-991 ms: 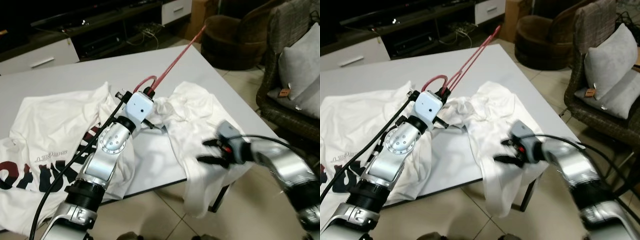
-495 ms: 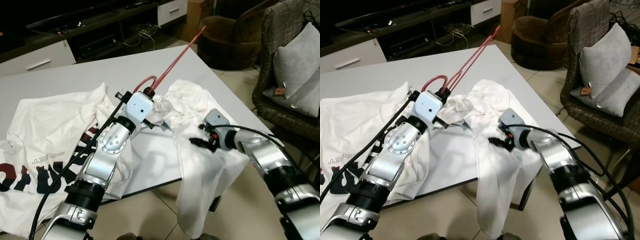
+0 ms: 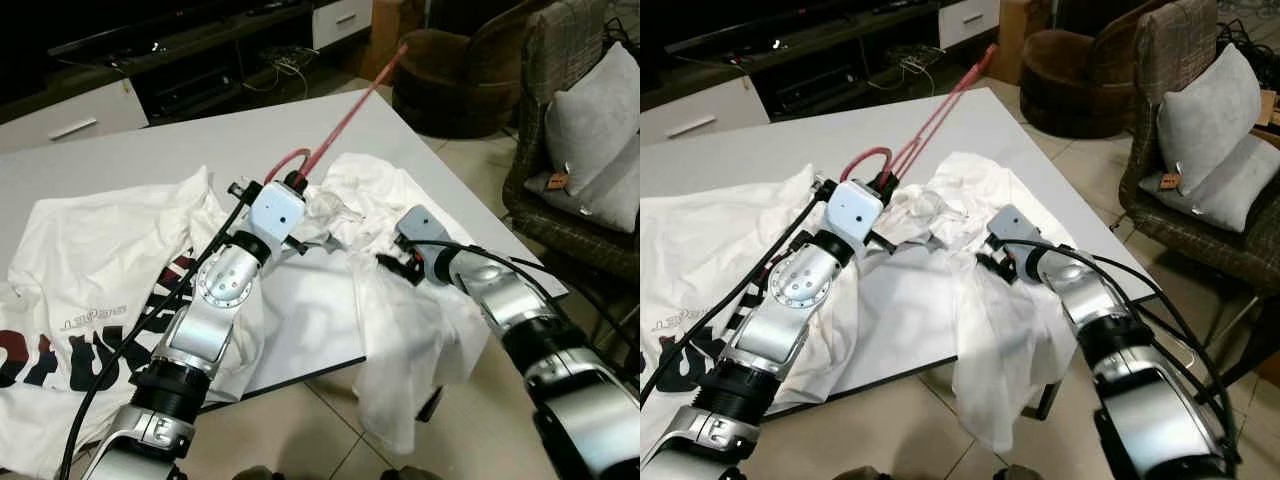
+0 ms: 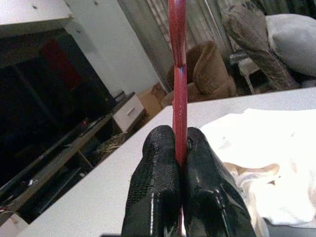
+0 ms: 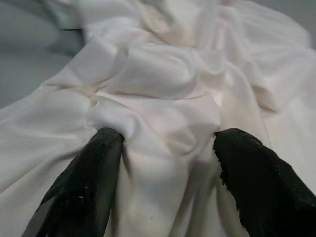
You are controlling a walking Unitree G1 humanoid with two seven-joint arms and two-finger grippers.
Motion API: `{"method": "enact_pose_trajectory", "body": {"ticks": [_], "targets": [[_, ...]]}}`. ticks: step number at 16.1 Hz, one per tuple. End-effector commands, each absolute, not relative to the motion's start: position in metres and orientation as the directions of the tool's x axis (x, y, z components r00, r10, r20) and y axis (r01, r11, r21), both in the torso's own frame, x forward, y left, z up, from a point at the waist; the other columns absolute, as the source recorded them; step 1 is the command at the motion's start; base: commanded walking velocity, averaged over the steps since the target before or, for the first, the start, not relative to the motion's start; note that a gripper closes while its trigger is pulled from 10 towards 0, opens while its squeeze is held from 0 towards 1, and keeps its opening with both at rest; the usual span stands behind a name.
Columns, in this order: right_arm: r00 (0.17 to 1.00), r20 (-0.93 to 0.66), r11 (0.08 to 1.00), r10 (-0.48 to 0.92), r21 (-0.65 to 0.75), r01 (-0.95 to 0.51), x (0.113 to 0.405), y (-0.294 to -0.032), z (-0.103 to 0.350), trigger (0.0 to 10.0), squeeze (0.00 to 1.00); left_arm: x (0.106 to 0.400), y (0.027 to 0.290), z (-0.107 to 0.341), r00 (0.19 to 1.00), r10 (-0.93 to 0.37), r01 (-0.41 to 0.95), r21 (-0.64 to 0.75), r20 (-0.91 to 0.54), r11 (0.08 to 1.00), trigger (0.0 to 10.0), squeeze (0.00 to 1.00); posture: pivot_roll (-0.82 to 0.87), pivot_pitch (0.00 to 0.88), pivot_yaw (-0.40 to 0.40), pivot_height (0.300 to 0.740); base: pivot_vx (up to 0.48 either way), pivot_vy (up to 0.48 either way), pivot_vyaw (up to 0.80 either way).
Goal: Hang hanger
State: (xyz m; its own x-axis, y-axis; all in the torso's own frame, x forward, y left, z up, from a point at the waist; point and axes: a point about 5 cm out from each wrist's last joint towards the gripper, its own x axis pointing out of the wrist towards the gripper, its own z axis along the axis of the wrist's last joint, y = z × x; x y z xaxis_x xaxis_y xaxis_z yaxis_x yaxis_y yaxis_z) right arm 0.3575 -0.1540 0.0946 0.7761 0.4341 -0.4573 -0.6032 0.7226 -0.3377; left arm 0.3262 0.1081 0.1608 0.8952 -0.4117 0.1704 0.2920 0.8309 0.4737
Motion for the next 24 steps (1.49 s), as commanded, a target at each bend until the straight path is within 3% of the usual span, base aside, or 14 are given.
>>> {"method": "enact_pose_trajectory", "body": {"ticks": [1, 3, 6, 11, 16, 20, 24], "targets": [[0.827, -0.399, 0.755, 0.395, -0.373, -0.540, 0.366, -0.153, 0.105, 10.0, 0.00, 0.328, 0.111, 0.177, 0.888, -0.389, 0.239, 0.477, 0.245, 0.846, 10.0, 0.00, -0.04, 0.000, 0.075, 0.736, 0.000, 0.000, 0.00], [0.877, -0.329, 0.795, 0.349, -0.391, -0.463, 0.373, -0.153, 0.112, 10.0, 0.00, 0.328, 0.112, 0.180, 0.888, -0.377, 0.222, 0.472, 0.264, 0.853, 10.0, 0.00, -0.04, 0.000, 0.072, 0.736, 0.000, 0.000, 0.00], [0.863, -0.331, 0.788, 0.382, -0.372, -0.491, 0.372, -0.151, 0.112, 10.0, 0.00, 0.327, 0.111, 0.178, 0.888, -0.378, 0.225, 0.472, 0.260, 0.853, 10.0, 0.00, -0.04, 0.000, 0.067, 0.736, 0.000, 0.000, 0.00], [0.722, -0.302, 0.691, 0.623, -0.221, -0.688, 0.359, -0.162, 0.133, 10.0, 0.00, 0.325, 0.109, 0.173, 0.889, -0.387, 0.241, 0.469, 0.244, 0.850, 10.0, 0.00, -0.05, 0.000, 0.067, 0.736, 0.000, 0.000, 0.00], [0.654, -0.292, 0.621, 0.698, -0.208, -0.756, 0.341, -0.189, 0.159, 10.0, 0.00, 0.326, 0.104, 0.171, 0.881, -0.412, 0.270, 0.471, 0.231, 0.840, 10.0, 0.00, -0.08, 0.000, 0.078, 0.736, 0.000, 0.000, 0.00], [0.512, -0.307, 0.502, 0.803, -0.117, -0.857, 0.310, -0.206, 0.167, 10.0, 0.00, 0.326, 0.101, 0.170, 0.877, -0.425, 0.284, 0.471, 0.223, 0.835, 10.0, 0.00, -0.08, 0.000, 0.080, 0.736, 0.000, 0.000, 0.00], [0.358, -0.311, 0.374, 0.880, -0.010, -0.927, 0.281, -0.202, 0.163, 10.0, 0.00, 0.326, 0.101, 0.168, 0.876, -0.431, 0.292, 0.473, 0.215, 0.831, 10.0, 0.00, -0.08, 0.000, 0.082, 0.736, 0.000, 0.000, 0.00]]}}
